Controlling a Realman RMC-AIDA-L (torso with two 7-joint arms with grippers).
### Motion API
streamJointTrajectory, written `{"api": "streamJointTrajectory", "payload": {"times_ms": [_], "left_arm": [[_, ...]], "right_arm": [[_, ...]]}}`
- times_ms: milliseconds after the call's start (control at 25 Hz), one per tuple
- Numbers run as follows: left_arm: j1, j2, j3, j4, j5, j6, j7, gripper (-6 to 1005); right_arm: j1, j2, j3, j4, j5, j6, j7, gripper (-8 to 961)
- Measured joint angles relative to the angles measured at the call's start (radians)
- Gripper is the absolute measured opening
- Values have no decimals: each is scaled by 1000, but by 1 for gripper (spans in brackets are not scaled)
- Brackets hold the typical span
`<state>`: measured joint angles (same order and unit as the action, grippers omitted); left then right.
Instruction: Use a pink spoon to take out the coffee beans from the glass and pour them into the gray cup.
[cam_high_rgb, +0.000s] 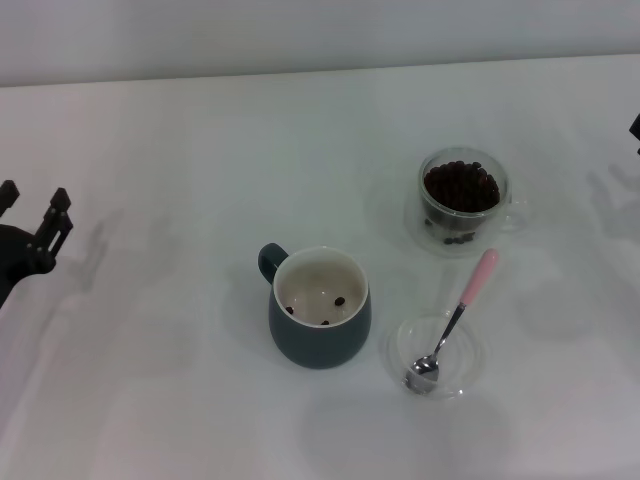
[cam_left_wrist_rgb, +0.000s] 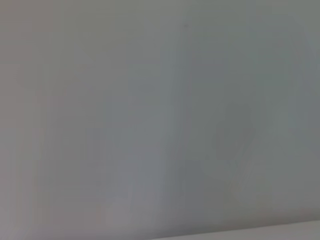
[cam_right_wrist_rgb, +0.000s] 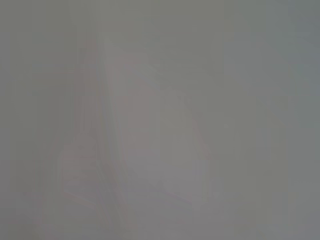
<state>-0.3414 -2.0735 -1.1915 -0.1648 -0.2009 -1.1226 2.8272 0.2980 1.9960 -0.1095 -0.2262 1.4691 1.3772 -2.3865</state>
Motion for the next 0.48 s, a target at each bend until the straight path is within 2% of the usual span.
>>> {"api": "streamJointTrajectory", "payload": {"times_ms": [200, 480], "left_arm": [[2, 3, -5, 6, -32, -4, 0, 609], [13, -1, -98, 18, -43, -6, 0, 610]], "right_arm": [[0, 2, 76, 74, 1, -19, -130, 369], [3, 3, 101, 103, 11, -22, -197, 434]]}}
